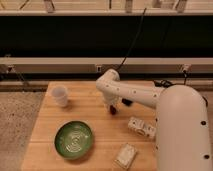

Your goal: Drag the pepper across the table

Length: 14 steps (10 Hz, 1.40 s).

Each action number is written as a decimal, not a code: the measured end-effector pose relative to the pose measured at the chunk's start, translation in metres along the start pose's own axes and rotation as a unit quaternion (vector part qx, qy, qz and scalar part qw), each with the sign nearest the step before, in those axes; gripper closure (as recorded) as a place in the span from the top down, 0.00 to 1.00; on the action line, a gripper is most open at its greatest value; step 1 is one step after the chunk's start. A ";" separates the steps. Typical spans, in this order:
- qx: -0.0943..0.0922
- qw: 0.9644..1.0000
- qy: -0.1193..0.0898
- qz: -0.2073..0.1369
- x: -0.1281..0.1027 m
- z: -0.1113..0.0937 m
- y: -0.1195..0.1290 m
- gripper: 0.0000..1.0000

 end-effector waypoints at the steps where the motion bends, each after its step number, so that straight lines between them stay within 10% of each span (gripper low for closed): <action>1: 0.001 1.000 0.000 0.000 -0.006 0.000 0.002 0.02; 14: 0.007 0.999 -0.009 -0.043 -0.053 -0.002 0.005 0.02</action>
